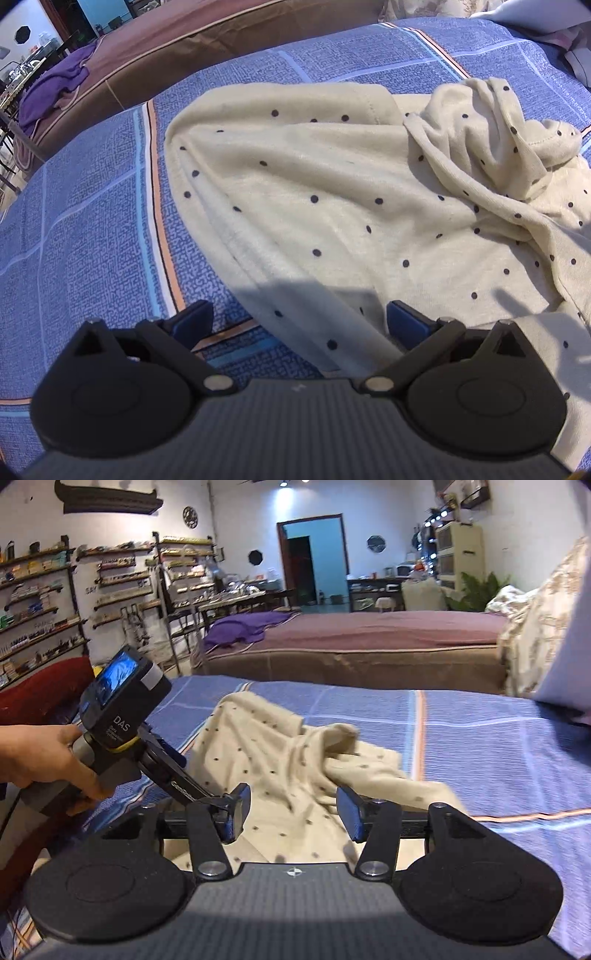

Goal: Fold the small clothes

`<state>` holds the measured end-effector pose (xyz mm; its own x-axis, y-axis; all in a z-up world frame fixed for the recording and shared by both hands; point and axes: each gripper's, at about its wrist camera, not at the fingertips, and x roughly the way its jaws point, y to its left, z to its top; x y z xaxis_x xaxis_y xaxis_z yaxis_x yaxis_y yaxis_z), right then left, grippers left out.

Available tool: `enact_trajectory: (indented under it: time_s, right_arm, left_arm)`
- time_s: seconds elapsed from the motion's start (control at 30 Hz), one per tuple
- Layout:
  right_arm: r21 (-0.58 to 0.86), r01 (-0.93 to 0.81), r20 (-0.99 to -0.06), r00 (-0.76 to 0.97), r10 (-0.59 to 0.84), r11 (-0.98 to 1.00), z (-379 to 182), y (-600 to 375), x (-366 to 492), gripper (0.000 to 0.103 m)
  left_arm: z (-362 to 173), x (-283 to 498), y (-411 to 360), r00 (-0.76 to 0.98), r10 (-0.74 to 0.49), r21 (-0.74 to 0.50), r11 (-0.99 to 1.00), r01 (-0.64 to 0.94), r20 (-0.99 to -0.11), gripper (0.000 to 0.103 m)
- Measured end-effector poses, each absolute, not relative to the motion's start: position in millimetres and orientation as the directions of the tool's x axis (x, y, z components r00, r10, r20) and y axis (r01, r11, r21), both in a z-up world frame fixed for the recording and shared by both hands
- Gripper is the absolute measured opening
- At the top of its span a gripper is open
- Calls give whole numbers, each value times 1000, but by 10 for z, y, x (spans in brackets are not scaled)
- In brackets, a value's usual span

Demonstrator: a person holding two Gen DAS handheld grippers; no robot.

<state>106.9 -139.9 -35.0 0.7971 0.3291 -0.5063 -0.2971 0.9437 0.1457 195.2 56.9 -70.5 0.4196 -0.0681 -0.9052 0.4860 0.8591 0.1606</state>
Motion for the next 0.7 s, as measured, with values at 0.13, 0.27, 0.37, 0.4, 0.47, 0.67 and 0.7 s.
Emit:
enact_trajectory:
  time_s: [0.13,0.27,0.37,0.4,0.47,0.67,0.7]
  right_arm:
    - [73,-259,-576,777,252,963,-550,-1008,1631,73]
    - [11,-231,-641,745,184,973,-668,-990,1838,5]
    - [58,-184,-549,815,185,981,-515,-1254,1486,1]
    - [73,-155,-508,844,170,985,-425,-1383,1320,1]
    - [114,-84,-429,895,125,990,-239,-1697,956,1]
    - [264,112,-325,945,-21,958,212,-2713,-196,1]
    - [273,134,-305,951,-47,953,298,-2804,-425,1]
  left_arm:
    - [-709,1959,597,420,-88,145,860,490,-903,103]
    - [-702,1949,617,420,-95,139,858,494,-902,103]
    - [-701,1957,639,418,-106,130,858,497,-902,103]
    - [-702,1955,649,420,-110,127,858,498,-901,103]
    - [-699,1953,659,420,-112,125,858,497,-901,103]
    - [-691,1950,657,416,-109,125,860,495,-903,103]
    - [-695,1948,656,415,-107,126,860,495,-903,103]
